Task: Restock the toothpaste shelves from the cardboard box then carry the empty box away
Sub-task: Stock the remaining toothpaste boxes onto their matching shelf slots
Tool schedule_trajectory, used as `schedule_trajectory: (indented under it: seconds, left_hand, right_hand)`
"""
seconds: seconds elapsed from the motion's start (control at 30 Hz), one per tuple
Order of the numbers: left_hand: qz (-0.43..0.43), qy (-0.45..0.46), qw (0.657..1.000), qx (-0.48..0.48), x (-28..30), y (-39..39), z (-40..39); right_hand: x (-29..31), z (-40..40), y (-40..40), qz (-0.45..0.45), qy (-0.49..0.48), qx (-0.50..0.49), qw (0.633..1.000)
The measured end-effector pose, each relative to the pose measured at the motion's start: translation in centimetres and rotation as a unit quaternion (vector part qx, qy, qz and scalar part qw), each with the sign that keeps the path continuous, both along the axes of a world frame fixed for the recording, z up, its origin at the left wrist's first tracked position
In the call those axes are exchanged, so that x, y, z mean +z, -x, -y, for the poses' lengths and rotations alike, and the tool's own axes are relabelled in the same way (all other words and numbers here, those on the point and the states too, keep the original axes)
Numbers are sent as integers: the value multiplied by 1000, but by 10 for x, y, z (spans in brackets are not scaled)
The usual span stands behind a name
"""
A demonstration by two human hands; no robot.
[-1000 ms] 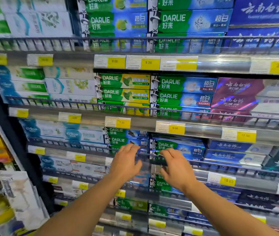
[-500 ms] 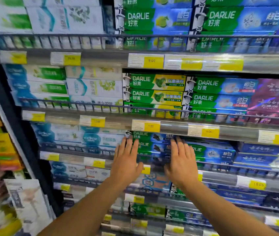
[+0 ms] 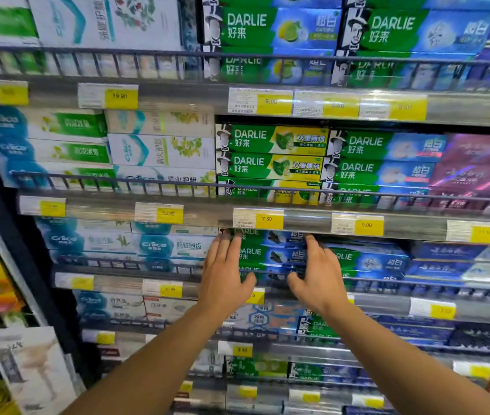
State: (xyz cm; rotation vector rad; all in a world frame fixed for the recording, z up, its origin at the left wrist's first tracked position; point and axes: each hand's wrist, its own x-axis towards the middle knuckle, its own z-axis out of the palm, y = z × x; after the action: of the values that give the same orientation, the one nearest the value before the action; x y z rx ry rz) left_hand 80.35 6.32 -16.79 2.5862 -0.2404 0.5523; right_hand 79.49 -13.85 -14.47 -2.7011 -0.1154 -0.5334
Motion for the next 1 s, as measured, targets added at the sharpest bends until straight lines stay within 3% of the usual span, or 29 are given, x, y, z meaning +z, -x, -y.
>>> schedule_trajectory:
  seconds: [0.2, 0.53, 0.8, 1.0]
  left_hand:
    - [-8, 83, 996, -17, 0, 2, 3]
    - [-20, 135, 991, 5, 16, 4, 1]
    - [-28, 253, 967, 23, 21, 2, 3]
    - [-36, 266, 963, 23, 21, 4, 5]
  right_hand:
    - [1, 4, 2, -4, -38, -6, 999]
    - [6, 6, -8, -22, -26, -33, 999]
    - [8, 8, -6, -27, -80, -26, 996]
    - [8, 12, -2, -17, -99, -29, 994]
